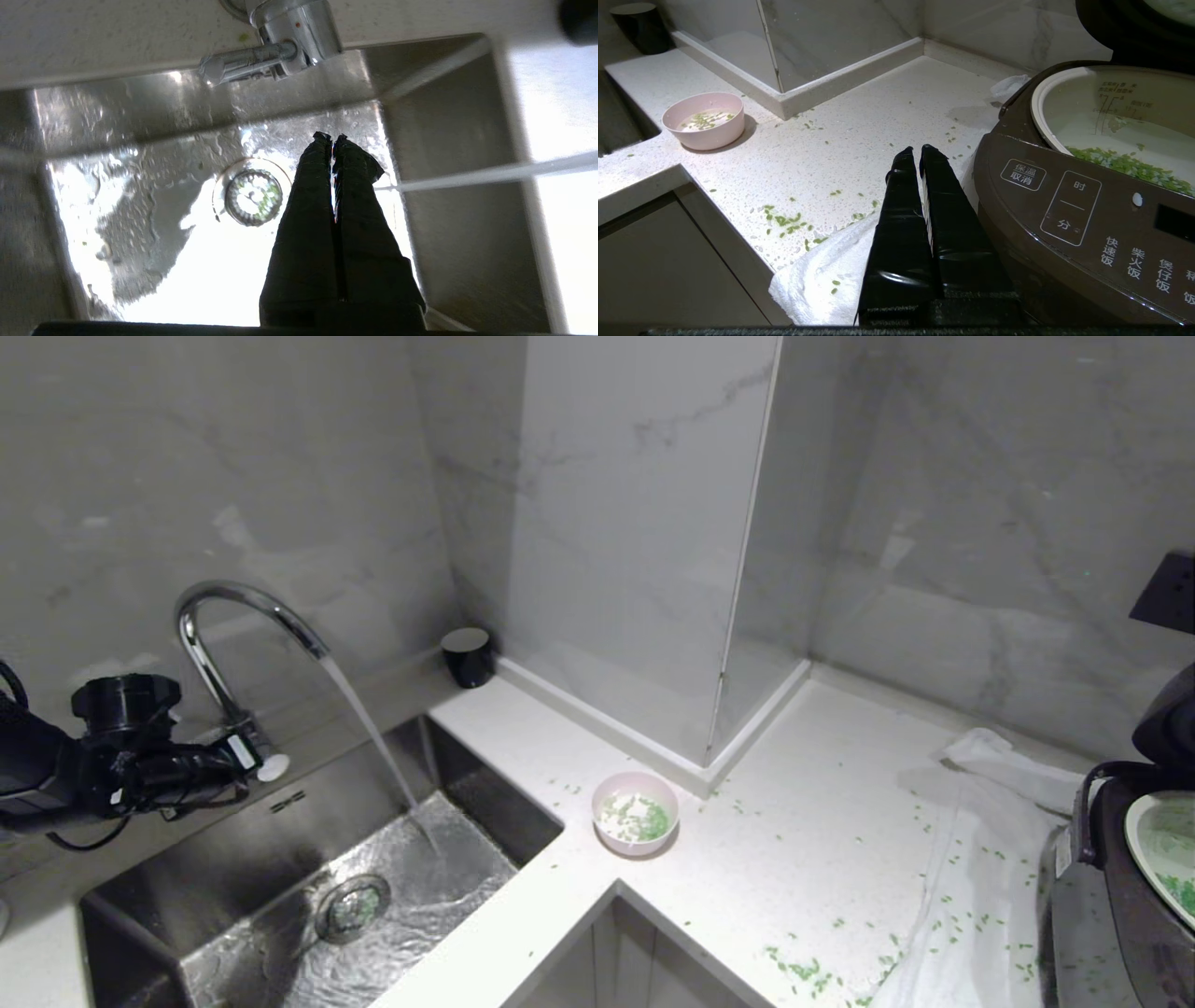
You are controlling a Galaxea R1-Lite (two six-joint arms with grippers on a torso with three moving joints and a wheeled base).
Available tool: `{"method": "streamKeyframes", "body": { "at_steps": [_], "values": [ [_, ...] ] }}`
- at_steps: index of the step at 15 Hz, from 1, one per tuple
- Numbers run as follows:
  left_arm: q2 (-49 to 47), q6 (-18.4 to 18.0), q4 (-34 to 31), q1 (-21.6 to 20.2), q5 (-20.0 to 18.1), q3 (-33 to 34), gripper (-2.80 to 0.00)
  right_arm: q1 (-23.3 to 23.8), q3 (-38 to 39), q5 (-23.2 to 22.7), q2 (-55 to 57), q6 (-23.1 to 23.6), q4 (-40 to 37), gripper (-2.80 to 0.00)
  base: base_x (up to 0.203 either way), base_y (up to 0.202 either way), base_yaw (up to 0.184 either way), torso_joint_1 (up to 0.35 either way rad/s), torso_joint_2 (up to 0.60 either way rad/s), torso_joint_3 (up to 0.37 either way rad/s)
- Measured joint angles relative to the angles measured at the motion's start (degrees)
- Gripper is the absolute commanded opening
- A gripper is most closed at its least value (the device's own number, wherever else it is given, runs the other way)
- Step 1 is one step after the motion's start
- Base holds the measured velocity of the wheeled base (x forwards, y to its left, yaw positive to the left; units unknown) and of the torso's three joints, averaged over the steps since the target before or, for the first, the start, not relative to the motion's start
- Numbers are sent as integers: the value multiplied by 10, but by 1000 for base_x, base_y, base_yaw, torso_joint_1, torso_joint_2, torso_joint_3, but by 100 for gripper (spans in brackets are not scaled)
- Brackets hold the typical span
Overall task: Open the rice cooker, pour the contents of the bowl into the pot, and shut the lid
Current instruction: Turn off the tap
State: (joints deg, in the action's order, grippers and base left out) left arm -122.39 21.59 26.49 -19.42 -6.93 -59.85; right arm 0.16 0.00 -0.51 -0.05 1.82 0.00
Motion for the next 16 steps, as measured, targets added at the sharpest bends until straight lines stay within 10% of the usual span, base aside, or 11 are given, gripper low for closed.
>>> {"method": "streamKeyframes", "body": {
  "at_steps": [16],
  "values": [
    [-55, -14, -49, -21, 35, -131, -280, 0, 0, 0, 0, 0, 0, -280, 0, 0, 0, 0, 0, 0]
  ]
}}
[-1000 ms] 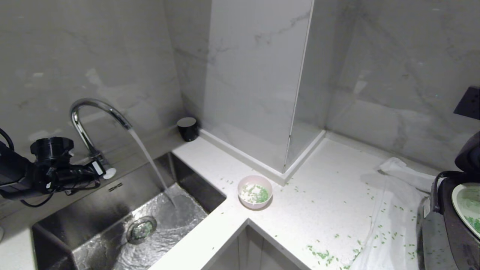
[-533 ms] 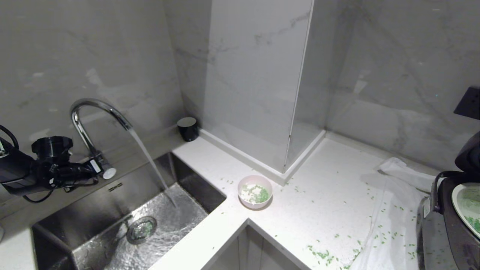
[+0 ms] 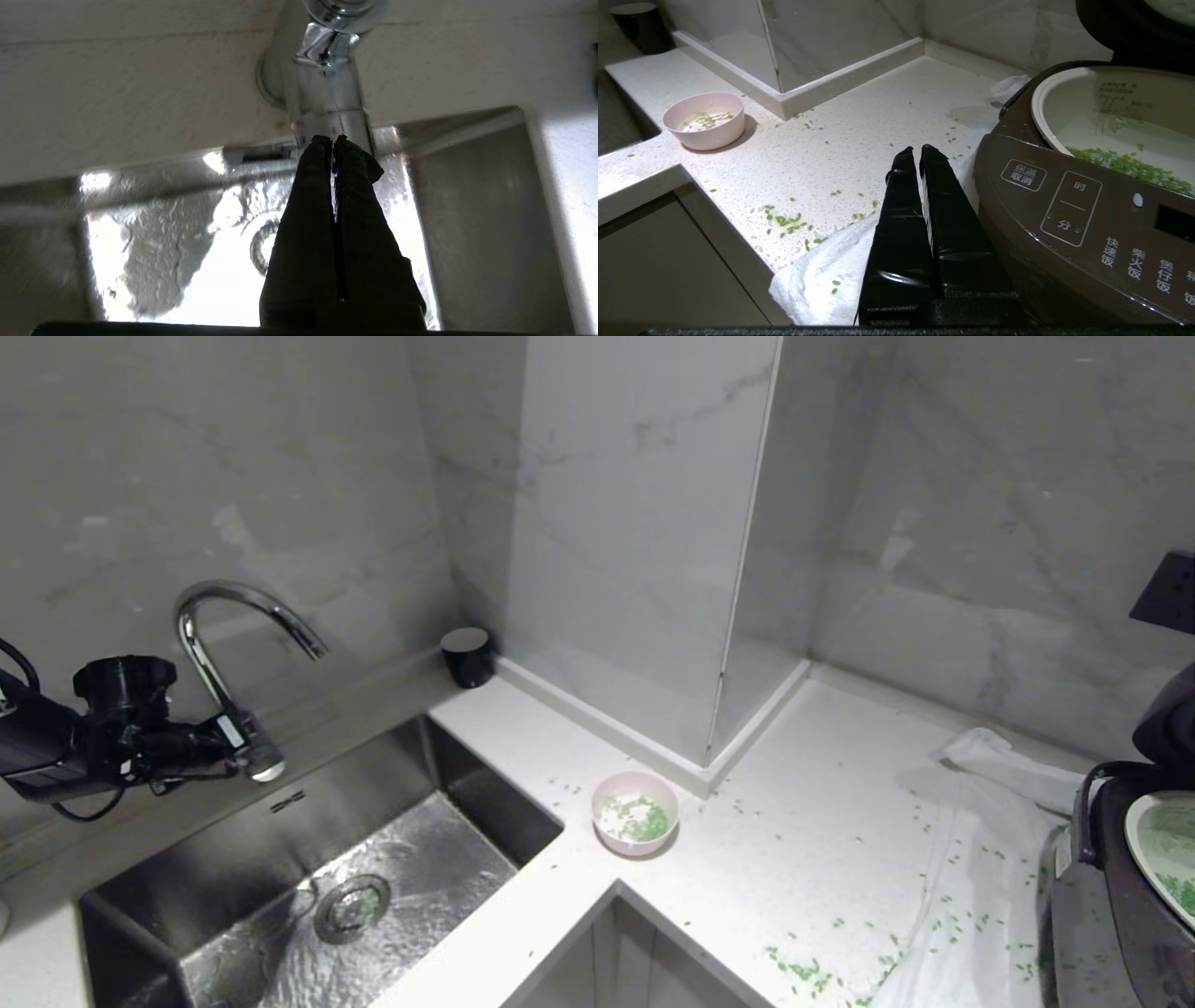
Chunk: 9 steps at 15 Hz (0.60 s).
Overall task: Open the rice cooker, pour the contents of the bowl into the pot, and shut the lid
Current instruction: Turn off the tap
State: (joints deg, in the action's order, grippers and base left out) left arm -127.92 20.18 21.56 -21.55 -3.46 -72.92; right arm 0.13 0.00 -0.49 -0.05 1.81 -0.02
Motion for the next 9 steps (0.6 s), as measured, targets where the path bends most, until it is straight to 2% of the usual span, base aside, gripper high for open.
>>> {"method": "streamKeyframes", "body": {
  "at_steps": [3, 6, 9],
  "values": [
    [68, 0, -19, 16, -13, 48, -280, 0, 0, 0, 0, 0, 0, -280, 0, 0, 0, 0, 0, 0],
    [180, 0, -22, 53, -52, 128, -280, 0, 0, 0, 0, 0, 0, -280, 0, 0, 0, 0, 0, 0],
    [320, 0, -25, 132, -78, 224, -280, 0, 0, 0, 0, 0, 0, -280, 0, 0, 0, 0, 0, 0]
  ]
}}
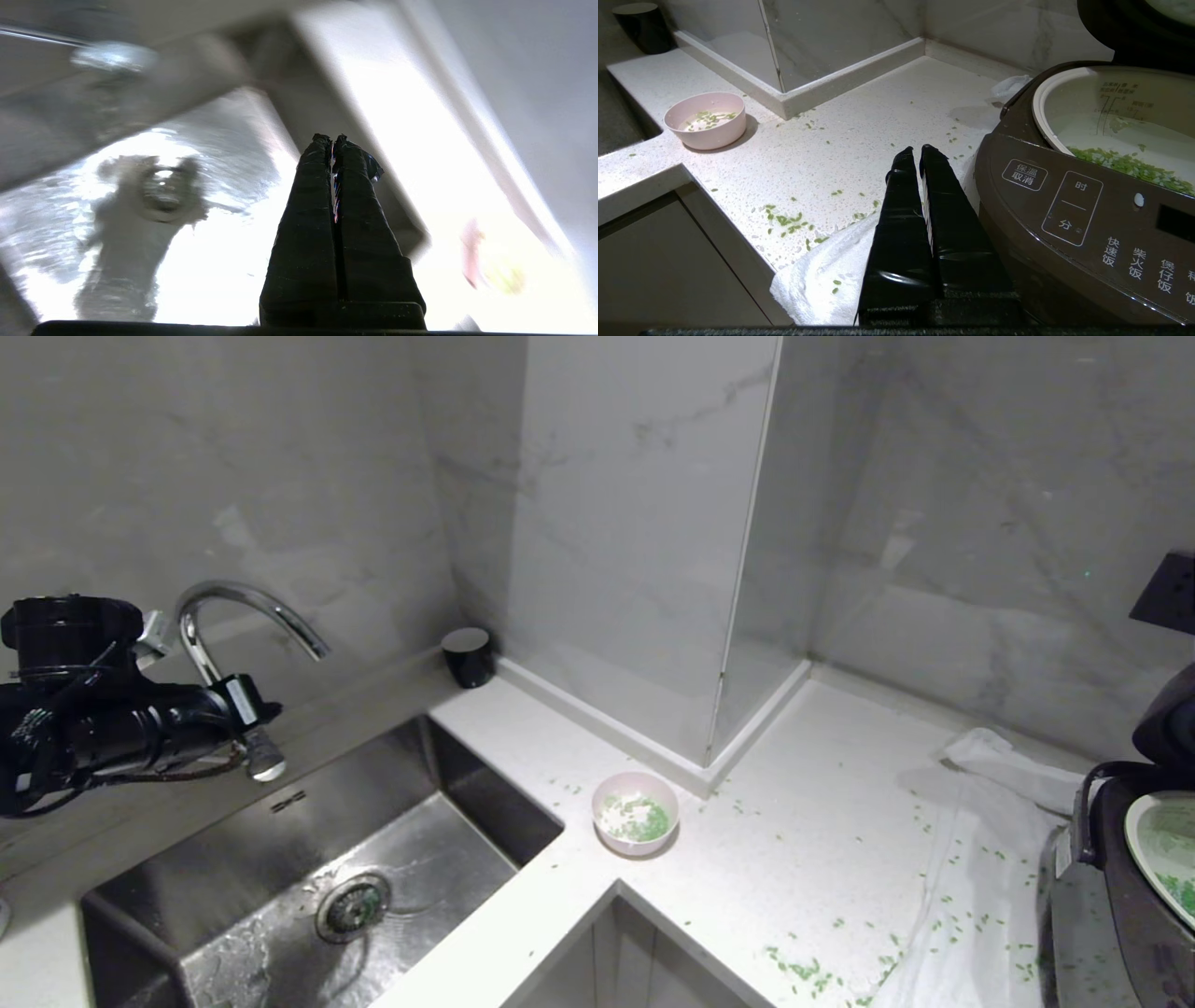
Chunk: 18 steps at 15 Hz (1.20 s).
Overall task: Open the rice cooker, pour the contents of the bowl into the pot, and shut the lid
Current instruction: Turn off the tap, then pour the water from the bowl into the rice cooker
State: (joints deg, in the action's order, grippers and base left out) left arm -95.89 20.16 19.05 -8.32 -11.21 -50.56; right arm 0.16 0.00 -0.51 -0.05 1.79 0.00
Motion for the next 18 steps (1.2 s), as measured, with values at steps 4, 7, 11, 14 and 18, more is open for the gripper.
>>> {"method": "streamKeyframes", "body": {
  "at_steps": [4, 7, 11, 14, 18],
  "values": [
    [196, 1, -1, 172, -7, 114, -280, 0, 0, 0, 0, 0, 0, -280, 0, 0, 0, 0, 0, 0],
    [349, -1, -48, 256, -6, 143, -280, 0, 0, 0, 0, 0, 0, -280, 0, 0, 0, 0, 0, 0],
    [533, -25, -190, 291, 35, 132, -280, 0, 0, 0, 0, 0, 0, -280, 0, 0, 0, 0, 0, 0],
    [628, -92, -247, 244, 145, 129, -280, 0, 0, 0, 0, 0, 0, -280, 0, 0, 0, 0, 0, 0],
    [729, -156, -259, 160, 186, 135, -280, 0, 0, 0, 0, 0, 0, -280, 0, 0, 0, 0, 0, 0]
  ]
}}
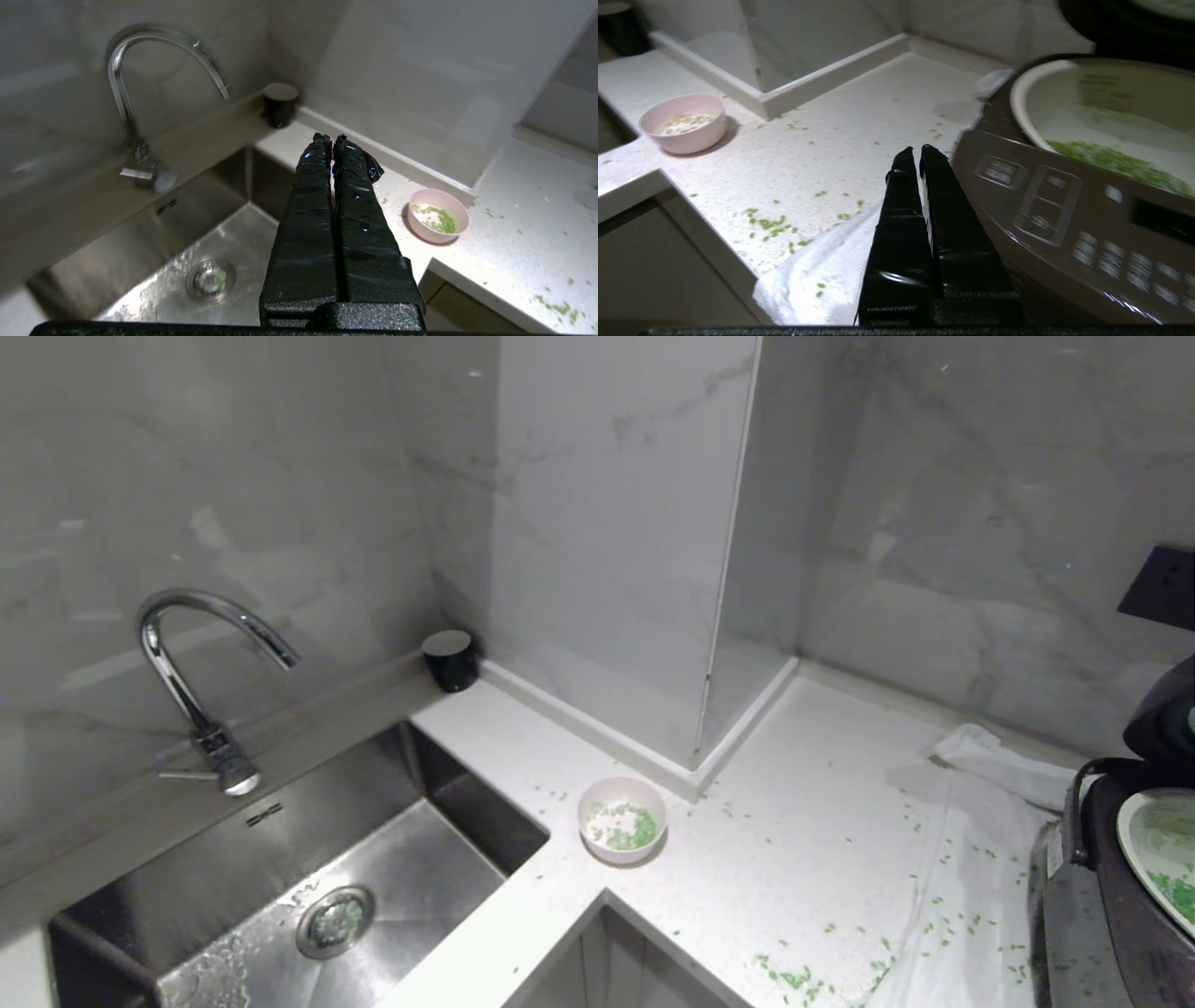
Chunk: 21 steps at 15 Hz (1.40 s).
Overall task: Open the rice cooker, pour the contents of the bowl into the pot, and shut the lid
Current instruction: Pour the water from the bowl into the rice cooker
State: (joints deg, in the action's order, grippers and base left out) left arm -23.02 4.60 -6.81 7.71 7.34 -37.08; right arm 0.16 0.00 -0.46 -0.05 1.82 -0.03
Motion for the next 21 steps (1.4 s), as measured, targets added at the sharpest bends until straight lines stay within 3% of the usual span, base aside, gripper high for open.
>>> {"method": "streamKeyframes", "body": {
  "at_steps": [3, 5, 8, 11, 13, 16, 21],
  "values": [
    [47, -53, -9, -26, 0, 45, -280, 0, -1, 0, 0, 0, 2, -280, 0, 0, 0, 0, 0, 0],
    [59, -59, -8, -30, -7, 69, -280, 0, 0, -1, 0, 0, 1, -280, 0, 0, 0, 0, 0, 0],
    [23, -44, 15, -36, -19, 102, -280, 0, 0, 0, 0, 0, 0, -280, 0, 0, 0, 0, 0, 0],
    [-91, -37, 124, -49, -17, 140, -280, 0, 0, 0, 0, 0, 1, -280, 0, 0, 0, 0, 0, 0],
    [-169, -33, 186, -26, -15, 154, -280, -1, 0, 0, 0, 0, -1, -280, 0, 0, 0, 0, 0, 0],
    [-259, 3, 211, 21, -11, 147, -280, 0, 0, 0, 0, 0, 0, -280, 0, 0, 0, 0, 0, 0],
    [-297, 9, 210, 33, 11, 147, -280, 0, 0, 0, 0, 0, 0, -280, 0, 0, 0, 0, 0, 0]
  ]
}}
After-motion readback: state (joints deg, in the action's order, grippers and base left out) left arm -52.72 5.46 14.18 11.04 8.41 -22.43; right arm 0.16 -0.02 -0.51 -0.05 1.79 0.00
